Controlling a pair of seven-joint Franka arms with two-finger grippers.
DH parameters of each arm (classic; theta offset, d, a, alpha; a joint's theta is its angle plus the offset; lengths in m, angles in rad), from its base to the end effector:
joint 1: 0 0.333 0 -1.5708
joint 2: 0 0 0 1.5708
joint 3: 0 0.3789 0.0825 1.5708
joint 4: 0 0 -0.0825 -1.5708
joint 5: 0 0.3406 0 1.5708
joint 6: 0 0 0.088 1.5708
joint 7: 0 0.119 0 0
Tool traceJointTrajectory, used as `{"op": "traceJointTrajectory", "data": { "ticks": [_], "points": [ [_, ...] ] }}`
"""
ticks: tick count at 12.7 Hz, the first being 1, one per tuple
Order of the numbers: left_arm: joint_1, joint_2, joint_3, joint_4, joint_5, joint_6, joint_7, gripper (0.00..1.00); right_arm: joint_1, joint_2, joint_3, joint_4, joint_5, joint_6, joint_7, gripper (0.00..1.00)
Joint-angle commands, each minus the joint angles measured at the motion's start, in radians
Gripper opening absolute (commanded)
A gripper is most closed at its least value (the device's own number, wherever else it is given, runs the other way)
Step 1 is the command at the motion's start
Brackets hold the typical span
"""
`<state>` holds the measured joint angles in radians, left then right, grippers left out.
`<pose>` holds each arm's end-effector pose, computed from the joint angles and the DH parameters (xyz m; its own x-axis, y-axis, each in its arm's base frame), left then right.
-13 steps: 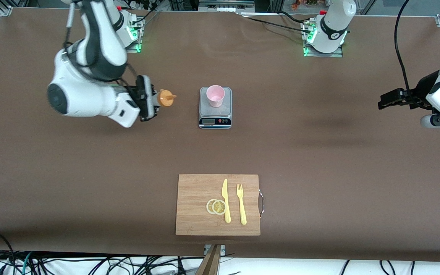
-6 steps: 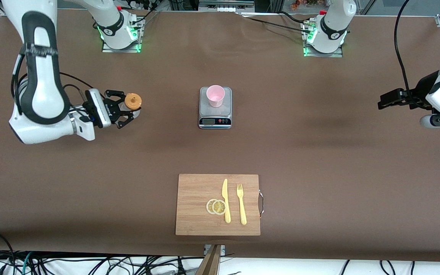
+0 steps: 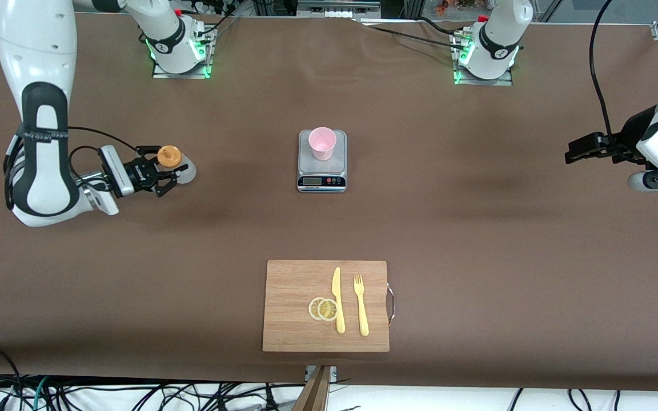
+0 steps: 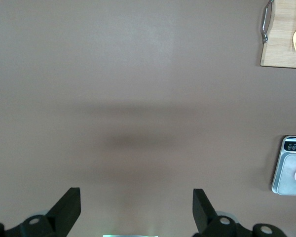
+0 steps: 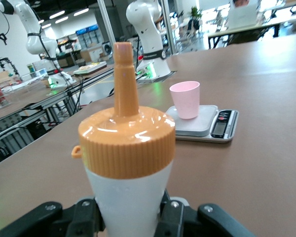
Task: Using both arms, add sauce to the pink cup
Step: 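Carry the sauce bottle with the right gripper back beside the scale, then lower the bottle onto the table and open the right gripper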
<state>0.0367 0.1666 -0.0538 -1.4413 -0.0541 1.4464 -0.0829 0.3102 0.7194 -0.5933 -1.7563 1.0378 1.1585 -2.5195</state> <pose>0.5551 -0.0134 0.6315 0.9846 0.0584 -0.1650 0.0674 -0.9965 0.0494 0.5636 0.0239 0.2806 0.0347 0.3821 0.9235 0.8704 0.4426 -0.2158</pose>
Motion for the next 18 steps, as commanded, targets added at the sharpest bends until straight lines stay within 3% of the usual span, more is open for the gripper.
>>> {"op": "traceJointTrajectory", "data": {
  "ticks": [1,4,7,8,9,10,11,18],
  "points": [
    [-0.004,0.013,0.003,0.03,0.003,-0.017,0.022,1.0,-0.103,0.06,0.038,0.061,0.03,-0.049,-0.065,0.0],
    [-0.004,0.013,0.003,0.03,0.003,-0.017,0.022,1.0,-0.233,0.133,0.145,0.102,0.028,-0.046,-0.171,0.05],
    [-0.004,0.013,0.003,0.03,0.003,-0.017,0.022,1.0,-0.255,0.172,0.155,0.143,0.051,-0.017,-0.238,0.15],
    [-0.004,0.013,0.003,0.03,0.003,-0.017,0.022,1.0,-0.258,0.175,0.155,0.144,0.056,-0.014,-0.243,0.23],
    [-0.004,0.013,0.003,0.03,0.003,-0.017,0.022,1.0,-0.263,0.176,0.155,0.144,0.053,-0.01,-0.248,0.36],
    [-0.004,0.013,0.003,0.03,0.003,-0.017,0.022,1.0,-0.263,0.175,0.155,0.144,0.051,-0.01,-0.252,0.83],
    [-0.004,0.013,0.003,0.03,0.003,-0.017,0.022,1.0,-0.263,0.172,0.147,0.144,0.048,-0.008,-0.252,1.0],
    [-0.004,0.013,0.003,0.03,0.003,-0.017,0.022,1.0,-0.264,0.163,-0.012,0.147,0.048,0.001,-0.216,1.0]
  ]
}}
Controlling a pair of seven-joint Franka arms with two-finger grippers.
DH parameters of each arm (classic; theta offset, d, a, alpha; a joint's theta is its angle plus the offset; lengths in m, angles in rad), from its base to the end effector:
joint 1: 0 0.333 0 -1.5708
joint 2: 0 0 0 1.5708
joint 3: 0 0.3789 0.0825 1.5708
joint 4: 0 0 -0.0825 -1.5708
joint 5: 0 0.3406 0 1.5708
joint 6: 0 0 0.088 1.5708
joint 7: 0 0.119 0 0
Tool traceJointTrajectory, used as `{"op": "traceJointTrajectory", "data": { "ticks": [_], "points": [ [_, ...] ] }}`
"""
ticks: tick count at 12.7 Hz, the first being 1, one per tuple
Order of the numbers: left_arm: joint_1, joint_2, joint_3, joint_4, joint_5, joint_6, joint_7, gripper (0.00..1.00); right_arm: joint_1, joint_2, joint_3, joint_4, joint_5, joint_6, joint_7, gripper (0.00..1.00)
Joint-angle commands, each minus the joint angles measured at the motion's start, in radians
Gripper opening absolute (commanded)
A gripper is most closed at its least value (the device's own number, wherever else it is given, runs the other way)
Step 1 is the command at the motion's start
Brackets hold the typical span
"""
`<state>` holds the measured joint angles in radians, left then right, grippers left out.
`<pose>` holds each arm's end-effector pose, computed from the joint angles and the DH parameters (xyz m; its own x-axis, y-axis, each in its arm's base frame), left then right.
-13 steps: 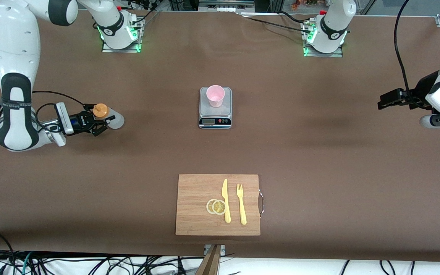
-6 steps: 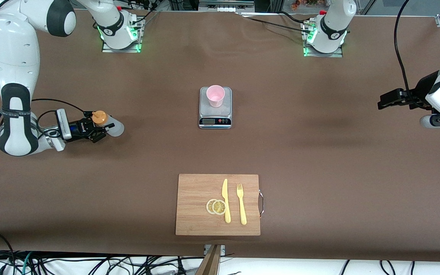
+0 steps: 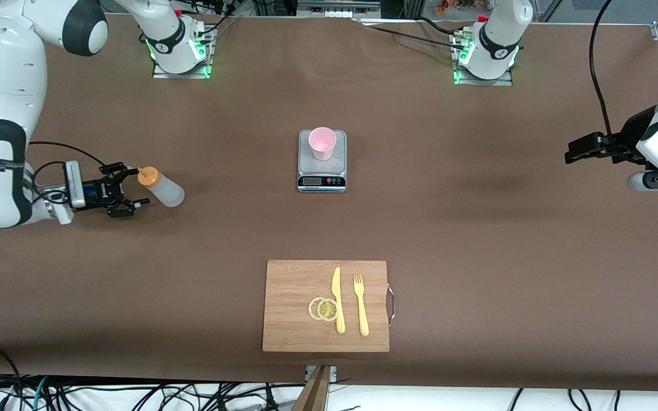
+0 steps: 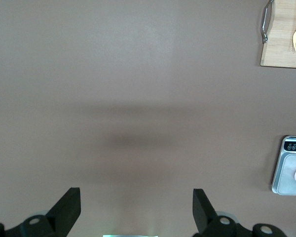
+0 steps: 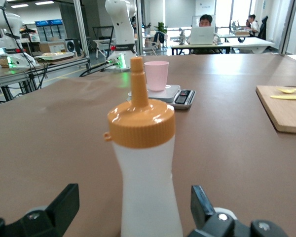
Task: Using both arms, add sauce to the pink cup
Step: 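Lower the bottle onto the table and open the right gripper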
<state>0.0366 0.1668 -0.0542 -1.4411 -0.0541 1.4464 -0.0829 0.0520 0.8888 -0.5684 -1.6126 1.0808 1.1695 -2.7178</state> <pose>0.5552 -0.0136 0.6315 0.9846 0.0579 -0.1650 0.0669 -0.9965 0.0495 0.5862 -0.1091 0.2186 -0.0534 0.3354 0.9406 0.9488 0.3107 -0.0569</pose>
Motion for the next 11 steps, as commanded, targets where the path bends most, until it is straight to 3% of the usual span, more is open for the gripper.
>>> {"op": "traceJointTrajectory", "data": {
  "ticks": [1,4,6,11],
  "points": [
    [-0.004,0.013,0.004,0.03,0.003,-0.017,0.022,1.0,-0.006,-0.007,-0.053,0.003,0.007,-0.01,0.016,1.0],
    [-0.004,0.013,0.004,0.03,0.003,-0.017,0.022,1.0,0.011,-0.045,-0.111,0.02,0.004,-0.013,0.238,1.0],
    [-0.004,0.013,0.002,0.03,0.003,-0.017,0.022,1.0,0.011,-0.053,-0.114,0.107,-0.03,-0.033,0.405,1.0],
    [-0.004,0.013,0.004,0.03,0.003,-0.017,0.022,1.0,0.009,-0.064,-0.13,0.209,-0.029,-0.249,0.923,1.0]
  ]
}}
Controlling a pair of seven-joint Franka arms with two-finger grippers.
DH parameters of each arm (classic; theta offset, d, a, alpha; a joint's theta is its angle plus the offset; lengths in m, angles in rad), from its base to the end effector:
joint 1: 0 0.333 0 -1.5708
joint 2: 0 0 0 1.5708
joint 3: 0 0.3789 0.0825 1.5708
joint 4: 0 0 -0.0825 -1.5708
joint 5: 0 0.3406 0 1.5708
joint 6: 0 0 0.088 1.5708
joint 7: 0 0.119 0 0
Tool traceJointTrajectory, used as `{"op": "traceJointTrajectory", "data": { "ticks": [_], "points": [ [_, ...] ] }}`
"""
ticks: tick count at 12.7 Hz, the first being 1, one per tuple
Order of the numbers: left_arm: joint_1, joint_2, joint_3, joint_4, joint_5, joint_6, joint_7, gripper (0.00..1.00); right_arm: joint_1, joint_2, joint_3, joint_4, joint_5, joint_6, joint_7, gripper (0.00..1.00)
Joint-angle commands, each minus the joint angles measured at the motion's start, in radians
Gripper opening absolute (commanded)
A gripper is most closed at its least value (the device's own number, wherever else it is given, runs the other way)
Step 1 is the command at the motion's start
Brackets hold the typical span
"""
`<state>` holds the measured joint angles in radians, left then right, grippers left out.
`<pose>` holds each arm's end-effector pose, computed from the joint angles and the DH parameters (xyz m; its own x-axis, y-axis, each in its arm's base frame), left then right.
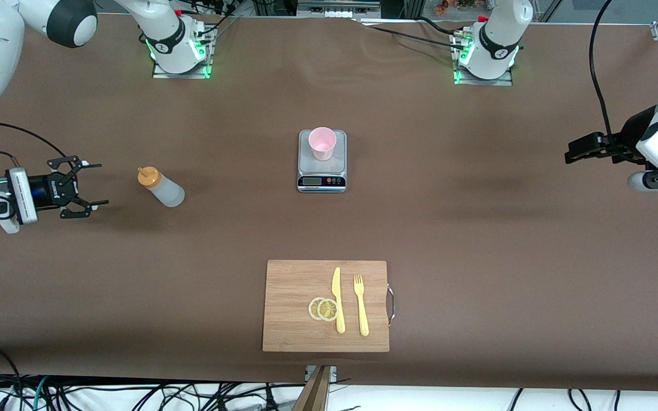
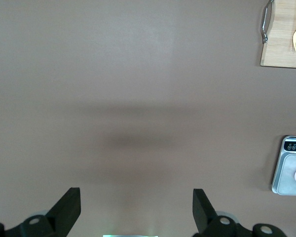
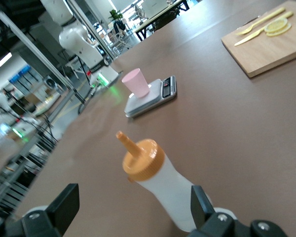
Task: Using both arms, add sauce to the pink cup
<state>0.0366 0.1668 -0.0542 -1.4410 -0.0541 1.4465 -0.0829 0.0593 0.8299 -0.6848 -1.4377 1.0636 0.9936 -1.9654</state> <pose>0.5552 -0.0136 0.6316 0.9846 0.0579 -0.1648 0.0669 -0.9965 0.0495 0.6092 -0.1344 0.3227 0.4867 0.5133 0.7069 0.8029 0.0560 -0.5935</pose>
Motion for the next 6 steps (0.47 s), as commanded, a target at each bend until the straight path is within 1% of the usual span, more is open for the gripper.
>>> {"op": "traceJointTrajectory", "data": {
  "ticks": [1,4,5,6],
  "points": [
    [-0.004,0.013,0.004,0.03,0.003,-0.017,0.022,1.0,0.004,-0.015,-0.015,0.036,0.001,-0.087,0.242,1.0],
    [-0.004,0.013,0.004,0.03,0.003,-0.017,0.022,1.0,0.028,-0.05,-0.009,0.034,0.024,-0.096,0.415,1.0],
    [-0.004,0.013,0.004,0.03,0.003,-0.017,0.022,1.0,0.046,-0.104,-0.003,0.019,0.003,-0.046,0.5,1.0],
    [-0.004,0.013,0.004,0.03,0.003,-0.017,0.022,1.0,0.045,-0.174,0.06,-0.007,-0.054,0.035,0.584,1.0]
  ]
}}
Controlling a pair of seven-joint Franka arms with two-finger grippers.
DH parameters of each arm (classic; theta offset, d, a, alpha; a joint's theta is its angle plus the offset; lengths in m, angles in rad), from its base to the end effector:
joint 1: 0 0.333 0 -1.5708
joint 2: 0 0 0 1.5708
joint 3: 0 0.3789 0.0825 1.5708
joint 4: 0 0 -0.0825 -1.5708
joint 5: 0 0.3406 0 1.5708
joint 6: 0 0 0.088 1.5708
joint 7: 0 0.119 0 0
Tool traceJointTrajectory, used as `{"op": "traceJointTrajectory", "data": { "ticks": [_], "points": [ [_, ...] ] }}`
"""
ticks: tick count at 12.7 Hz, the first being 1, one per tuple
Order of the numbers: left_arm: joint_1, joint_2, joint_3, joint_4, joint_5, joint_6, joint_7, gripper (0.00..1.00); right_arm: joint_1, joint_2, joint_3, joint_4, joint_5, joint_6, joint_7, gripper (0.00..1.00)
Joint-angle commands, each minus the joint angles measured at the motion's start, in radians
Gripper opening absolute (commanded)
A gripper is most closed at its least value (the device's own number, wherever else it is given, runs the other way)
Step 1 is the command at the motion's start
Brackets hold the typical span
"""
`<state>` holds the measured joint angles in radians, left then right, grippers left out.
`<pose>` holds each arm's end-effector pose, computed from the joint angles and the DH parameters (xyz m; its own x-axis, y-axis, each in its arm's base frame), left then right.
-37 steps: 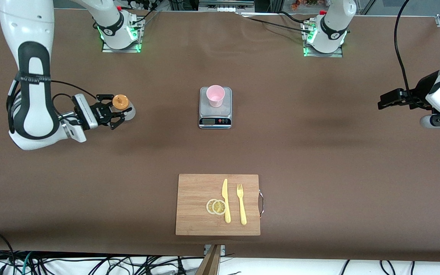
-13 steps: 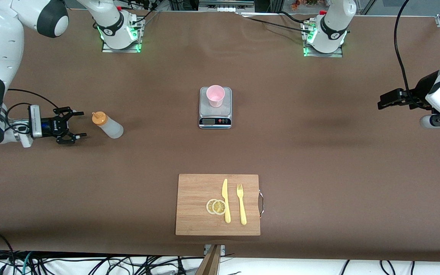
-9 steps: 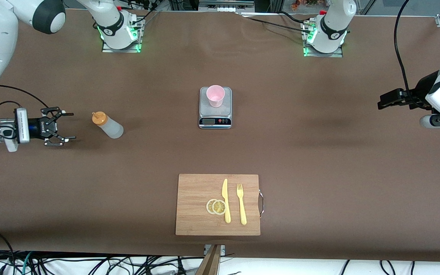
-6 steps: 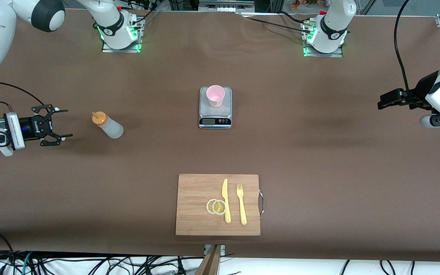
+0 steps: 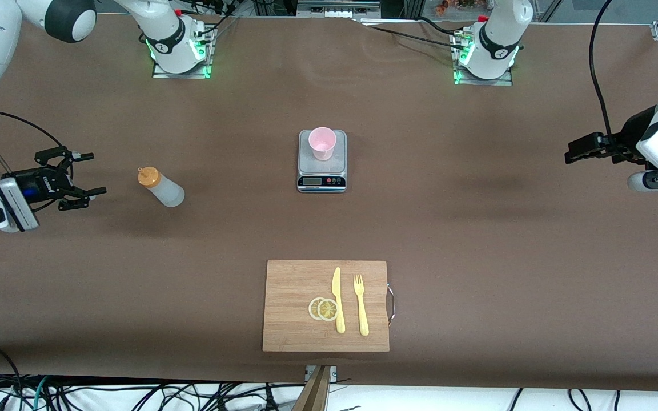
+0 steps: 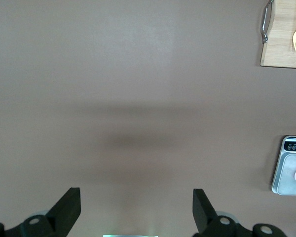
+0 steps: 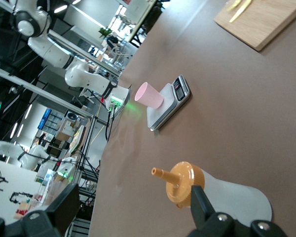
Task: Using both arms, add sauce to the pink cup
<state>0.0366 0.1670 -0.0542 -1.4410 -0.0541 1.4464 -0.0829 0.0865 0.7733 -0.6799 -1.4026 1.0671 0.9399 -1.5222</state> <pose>0.5553 -0.0136 0.6315 0.9846 0.0579 -0.1651 0.0669 -0.9965 0.0495 0.6144 -0.1089 0.3693 0.7243 0.5252 0.4466 0.5747 -0.1020 -0.8120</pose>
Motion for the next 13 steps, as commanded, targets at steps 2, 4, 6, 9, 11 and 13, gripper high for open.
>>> {"op": "traceJointTrajectory", "data": {
  "ticks": [2,4,6,9,11,13],
  "points": [
    [-0.003,0.012,0.004,0.03,0.003,-0.017,0.022,1.0,0.004,-0.268,0.147,-0.102,-0.201,0.198,0.334,1.0],
    [-0.003,0.012,0.004,0.03,0.003,-0.017,0.022,1.0,0.004,-0.359,0.196,-0.151,-0.324,0.232,0.491,1.0],
    [-0.003,0.012,0.004,0.03,0.003,-0.017,0.022,1.0,0.002,-0.473,0.275,-0.25,-0.436,0.427,0.525,1.0],
    [-0.003,0.012,0.004,0.03,0.003,-0.017,0.022,1.0,0.002,-0.603,0.357,-0.337,-0.66,0.588,0.666,1.0],
    [-0.003,0.016,0.004,0.03,0.003,-0.017,0.022,1.0,0.004,-0.627,0.387,-0.337,-0.781,0.626,0.681,1.0],
    [-0.003,0.016,0.004,0.03,0.003,-0.017,0.022,1.0,0.002,-0.655,0.425,-0.337,-0.901,0.626,0.787,1.0]
  ]
}}
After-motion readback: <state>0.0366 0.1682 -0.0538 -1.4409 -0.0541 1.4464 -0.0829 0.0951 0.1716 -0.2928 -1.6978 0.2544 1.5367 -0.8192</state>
